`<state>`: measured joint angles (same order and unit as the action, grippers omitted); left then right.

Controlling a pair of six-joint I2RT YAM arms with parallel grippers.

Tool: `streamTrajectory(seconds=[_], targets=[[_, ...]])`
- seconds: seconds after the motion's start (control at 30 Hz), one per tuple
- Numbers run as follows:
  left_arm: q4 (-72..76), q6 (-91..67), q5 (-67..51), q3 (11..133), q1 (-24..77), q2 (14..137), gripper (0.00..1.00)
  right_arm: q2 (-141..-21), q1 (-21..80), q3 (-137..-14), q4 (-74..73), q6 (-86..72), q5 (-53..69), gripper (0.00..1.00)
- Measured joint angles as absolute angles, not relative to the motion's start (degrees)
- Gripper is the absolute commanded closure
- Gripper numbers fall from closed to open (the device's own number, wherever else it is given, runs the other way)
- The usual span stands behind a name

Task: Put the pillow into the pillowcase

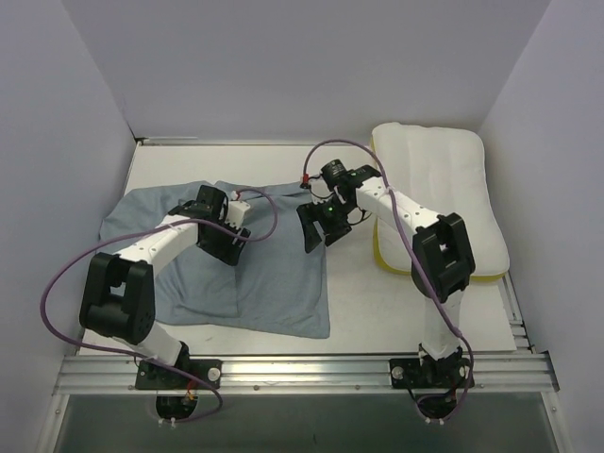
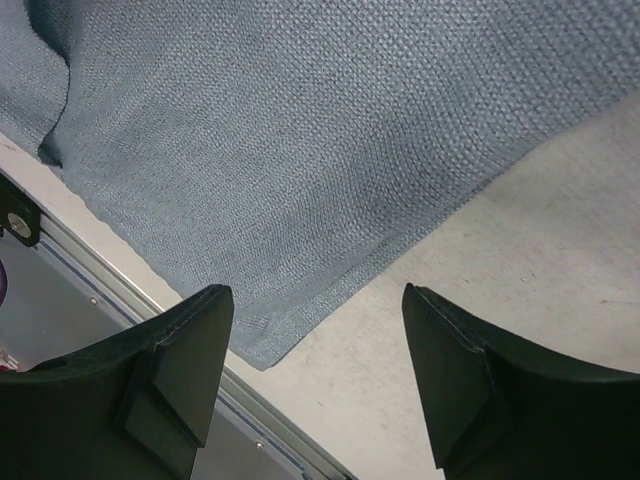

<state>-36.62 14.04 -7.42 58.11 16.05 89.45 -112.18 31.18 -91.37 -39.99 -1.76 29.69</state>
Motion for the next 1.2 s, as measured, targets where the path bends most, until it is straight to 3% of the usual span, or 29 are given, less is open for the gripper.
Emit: streamTrajectory(seconds=[0.23,0.57,0.67,0.7,0.8,0.83,0.9,1.2], targets=[[-32.64,11.75,-7.05,58.13,16.05,94.00,0.32,-120.11,31.22,-95.37,-38.68,-3.92,33.61,0.41],[-28.12,8.99,-3.92,59.35,16.05,96.64,0.42,-123.66,31.46,-95.92,-38.30,-5.82,34.30,0.43],[-27.05,8.99,-3.09,59.94,16.05,96.64,0.51,-124.03,31.94,-95.92,-38.30,-6.00,33.89,0.43],[-26.57,9.04,-2.81,59.99,16.05,96.64,0.60,-124.25,32.03,-95.92,-38.30,-6.00,33.78,0.43],[-26.26,9.28,-2.11,59.99,16.05,96.75,0.75,-125.23,32.36,-95.92,-38.33,-6.04,33.08,0.43],[-26.26,9.41,-1.93,59.99,16.03,96.79,0.88,-125.56,32.36,-95.92,-38.33,-6.04,32.71,0.43],[-26.35,9.63,-1.69,60.01,15.92,96.82,1.00,-126.10,32.45,-95.79,-38.28,-6.07,32.10,0.43],[-30.44,10.79,-6.46,62.19,5.78,89.52,1.00,-125.60,32.32,-94.43,-38.09,-6.46,31.29,0.43]])
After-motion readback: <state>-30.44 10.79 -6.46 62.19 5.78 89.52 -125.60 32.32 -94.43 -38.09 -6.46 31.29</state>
